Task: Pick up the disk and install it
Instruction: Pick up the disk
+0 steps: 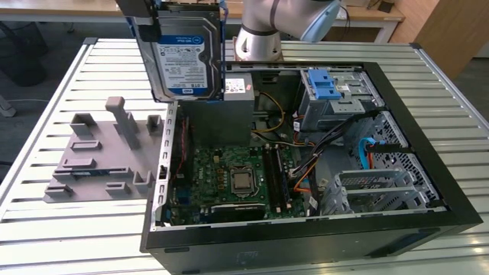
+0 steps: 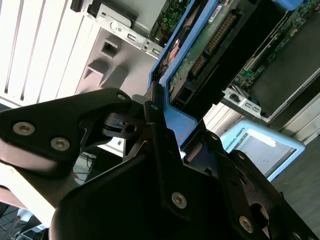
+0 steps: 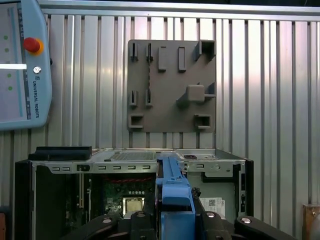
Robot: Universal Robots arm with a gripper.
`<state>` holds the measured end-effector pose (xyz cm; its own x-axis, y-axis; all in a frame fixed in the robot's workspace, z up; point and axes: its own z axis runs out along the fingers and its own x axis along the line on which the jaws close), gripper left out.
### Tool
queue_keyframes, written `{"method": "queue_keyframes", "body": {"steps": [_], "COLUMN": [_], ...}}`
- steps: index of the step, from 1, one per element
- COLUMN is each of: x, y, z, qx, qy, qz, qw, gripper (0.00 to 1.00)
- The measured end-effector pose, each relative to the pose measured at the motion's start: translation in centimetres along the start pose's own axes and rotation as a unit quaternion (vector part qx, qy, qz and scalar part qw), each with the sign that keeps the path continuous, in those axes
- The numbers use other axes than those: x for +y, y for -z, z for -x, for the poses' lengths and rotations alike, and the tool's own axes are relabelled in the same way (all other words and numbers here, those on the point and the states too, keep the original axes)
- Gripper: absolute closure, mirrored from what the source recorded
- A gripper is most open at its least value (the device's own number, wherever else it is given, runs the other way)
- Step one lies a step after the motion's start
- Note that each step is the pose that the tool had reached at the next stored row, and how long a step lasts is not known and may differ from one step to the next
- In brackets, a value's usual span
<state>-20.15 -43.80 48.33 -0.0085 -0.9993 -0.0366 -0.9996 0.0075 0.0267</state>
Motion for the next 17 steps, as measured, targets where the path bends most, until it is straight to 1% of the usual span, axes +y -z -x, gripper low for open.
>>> {"method": "queue_keyframes", "body": {"steps": [3,17], "x": [-0.74,-3.06], "y": [0.01,0.02], "z": [0.01,0.02], "qx": [0.0,0.0], "qy": [0.0,0.0], "qz": [0.0,0.0], "qw": [1.0,1.0], "gripper": [0.64,0.64]}}
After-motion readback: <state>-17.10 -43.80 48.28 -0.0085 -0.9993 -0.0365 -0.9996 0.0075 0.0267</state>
